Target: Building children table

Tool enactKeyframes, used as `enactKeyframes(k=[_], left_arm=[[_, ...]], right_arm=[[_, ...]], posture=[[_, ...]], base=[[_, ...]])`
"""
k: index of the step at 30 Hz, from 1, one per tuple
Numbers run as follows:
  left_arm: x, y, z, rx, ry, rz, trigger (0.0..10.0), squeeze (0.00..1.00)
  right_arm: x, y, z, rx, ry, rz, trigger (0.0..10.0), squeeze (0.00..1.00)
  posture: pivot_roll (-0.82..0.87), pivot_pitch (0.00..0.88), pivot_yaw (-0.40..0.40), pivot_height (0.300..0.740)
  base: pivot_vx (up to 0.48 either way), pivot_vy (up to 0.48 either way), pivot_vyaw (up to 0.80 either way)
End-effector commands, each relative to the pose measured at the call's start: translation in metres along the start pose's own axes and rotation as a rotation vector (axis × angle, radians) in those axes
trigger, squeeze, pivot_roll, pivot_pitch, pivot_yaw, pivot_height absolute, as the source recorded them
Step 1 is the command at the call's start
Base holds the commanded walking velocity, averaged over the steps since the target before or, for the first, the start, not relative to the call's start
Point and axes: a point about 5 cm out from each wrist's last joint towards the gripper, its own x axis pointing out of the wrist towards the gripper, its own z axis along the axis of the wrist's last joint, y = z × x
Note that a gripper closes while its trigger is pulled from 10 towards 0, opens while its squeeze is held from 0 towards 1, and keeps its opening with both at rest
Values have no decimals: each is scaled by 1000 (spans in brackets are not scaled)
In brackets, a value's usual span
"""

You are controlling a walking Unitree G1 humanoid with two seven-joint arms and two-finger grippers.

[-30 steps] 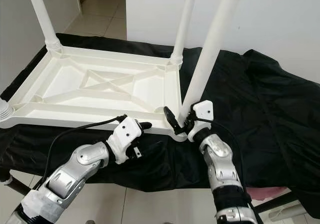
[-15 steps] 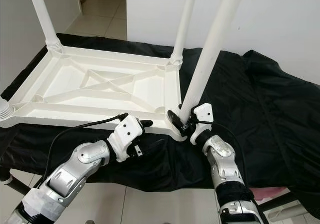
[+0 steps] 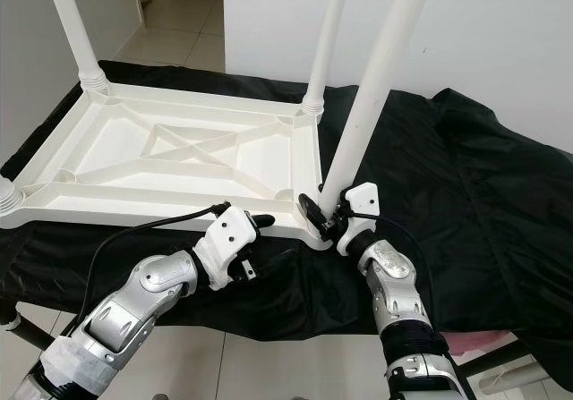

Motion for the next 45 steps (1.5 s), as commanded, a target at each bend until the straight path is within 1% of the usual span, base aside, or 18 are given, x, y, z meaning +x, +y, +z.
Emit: enactKeyframes(k=[1, 4, 6, 7, 10, 12, 13, 16, 17, 19, 20, 22, 25, 37, 38, 39, 40, 45], left_arm=[[1, -7, -2, -1, 10, -93, 10000, 0], [1, -7, -2, -3, 9, -99, 10000, 0], [1, -7, -2, -3, 9, -99, 10000, 0], [1, -7, -2, -3, 10, -100, 10000, 0], [1, -8, -3, -4, 11, -105, 10000, 0], [4, -9, -3, -10, 10, -117, 10000, 0], [4, -9, -3, -10, 10, -117, 10000, 0], [6, -11, -3, -9, 10, -128, 10000, 0], [6, -11, -3, -9, 10, -128, 10000, 0], [5, -8, -5, -9, 17, -121, 10000, 0], [5, -5, -5, -9, 20, -111, 10000, 0], [5, -5, -5, -9, 20, -111, 10000, 0], [4, -1, -5, -4, 21, -101, 10000, 0], [3, -3, -6, -3, 22, -107, 10000, 0], [3, -3, -6, 1, 21, -120, 10000, 0], [3, -3, -6, 1, 21, -120, 10000, 0], [3, -3, -6, 7, 23, -127, 10000, 0], [2, -1, -5, 26, 25, -135, 10000, 0]], right_arm=[[-2, 3, -8, 8, 41, -29, 10000, 0], [-3, 5, -11, 13, 60, -90, 10000, 0], [-3, 5, -11, 13, 60, -90, 10000, 0], [-3, 7, -11, 38, 52, -122, 10000, 0], [-3, 10, -10, 47, 46, -163, 10000, 0], [2, 19, -9, 76, 46, -287, 10000, 0], [2, 19, -9, 76, 46, -287, 10000, 0], [4, 32, -8, 89, 41, -468, 10000, 0], [4, 32, -8, 89, 41, -468, 10000, 0], [5, 40, -8, 104, 36, -532, 10000, 0], [5, 45, -8, 119, 37, -536, 10000, 0], [5, 45, -8, 119, 37, -536, 10000, 0], [5, 50, -6, 122, 31, -518, 10000, 0], [-1, 44, -1, 90, 22, -528, 10000, 0], [-3, 44, 0, 97, 14, -503, 10000, 741], [-3, 44, 0, 97, 14, -503, 10000, 741], [-4, 43, 1, 103, 5, -489, 10000, 1000], [-9, 40, 6, 100, -19, -450, 10000, 1000]], posture=[[9, 0, -68, 740], [6, 0, -65, 740], [6, 0, -65, 740], [3, 0, -62, 740], [-6, 0, -57, 740], [-13, 0, -55, 740], [-13, 0, -55, 740], [-21, 0, -55, 740], [-21, 0, -55, 740], [-25, 0, -55, 740], [-24, 0, -56, 740], [-24, 0, -56, 740], [-23, 0, -58, 740], [-29, 0, -48, 740], [-29, 0, -49, 740], [-29, 0, -49, 740], [-26, 0, -51, 740], [-13, 0, -74, 740]], base=[[0, 0, 0], [0, 0, 0], [0, 0, 0], [0, 0, 0], [0, 0, 0], [0, 0, 0], [0, 0, 0], [0, 0, 0], [0, 0, 0], [0, 0, 0], [0, 0, 0], [0, 0, 0], [0, 0, 0], [0, 0, 0], [0, 0, 0], [0, 0, 0], [0, 0, 0], [0, 0, 0]])
